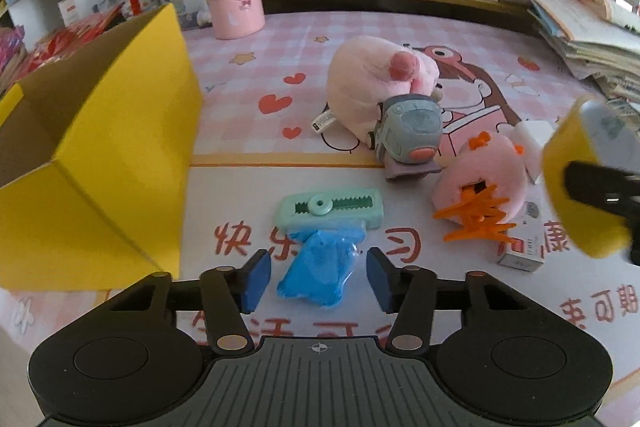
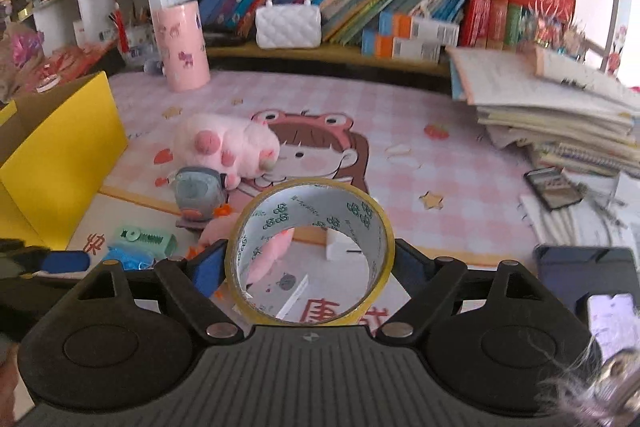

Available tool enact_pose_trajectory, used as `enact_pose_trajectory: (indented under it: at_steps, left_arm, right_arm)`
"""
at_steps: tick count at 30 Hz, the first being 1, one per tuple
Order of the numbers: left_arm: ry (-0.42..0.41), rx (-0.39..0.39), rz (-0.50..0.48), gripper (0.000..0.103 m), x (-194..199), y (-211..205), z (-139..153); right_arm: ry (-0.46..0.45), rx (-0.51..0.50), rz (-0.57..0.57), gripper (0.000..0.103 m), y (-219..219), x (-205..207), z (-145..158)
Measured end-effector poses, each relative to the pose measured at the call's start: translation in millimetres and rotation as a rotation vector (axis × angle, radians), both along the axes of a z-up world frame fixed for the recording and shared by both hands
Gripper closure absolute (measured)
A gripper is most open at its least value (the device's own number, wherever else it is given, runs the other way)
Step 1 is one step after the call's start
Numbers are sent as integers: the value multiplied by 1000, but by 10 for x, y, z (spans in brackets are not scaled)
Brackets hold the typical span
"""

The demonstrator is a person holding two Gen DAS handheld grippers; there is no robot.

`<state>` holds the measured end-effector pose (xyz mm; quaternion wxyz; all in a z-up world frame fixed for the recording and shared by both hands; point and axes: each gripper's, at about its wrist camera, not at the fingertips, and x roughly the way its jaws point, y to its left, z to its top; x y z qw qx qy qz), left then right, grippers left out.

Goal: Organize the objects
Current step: 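Grasp the blue item with the left tool while the right tool grasps the yellow tape roll, then carry the blue item and tape roll with both tools over the yellow box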

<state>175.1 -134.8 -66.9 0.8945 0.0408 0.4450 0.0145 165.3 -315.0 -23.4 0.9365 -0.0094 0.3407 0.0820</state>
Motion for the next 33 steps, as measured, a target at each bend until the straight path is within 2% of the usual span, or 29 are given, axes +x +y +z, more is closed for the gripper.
enact_pose_trajectory:
  at_steps: [3,5,9,18,25,33]
  left_arm:
    - [9,-17,-3,74,31,-5,-39]
    - [7,-24,-4,77,22,-18,-24]
    - [-28,-55,-7,77,-114,1,111]
    - [-91,-190,54,77,-524,281,453]
    - [-159,-203,53,77,-767,584,551]
    - [-200,-219,72,77,-1102,1199,637]
  right_arm:
    - [-21,-11,10,19,-40,-64,46]
    - [-29,-14,16,19,-54,-98,60]
    - [-27,-2,19,19,-52,-142,60]
    - [-15,5,46,19,198,-290,75]
    - [-38,-25,77,19,538,-482,170]
    - [-53,-49,109,19,1137,-748,265]
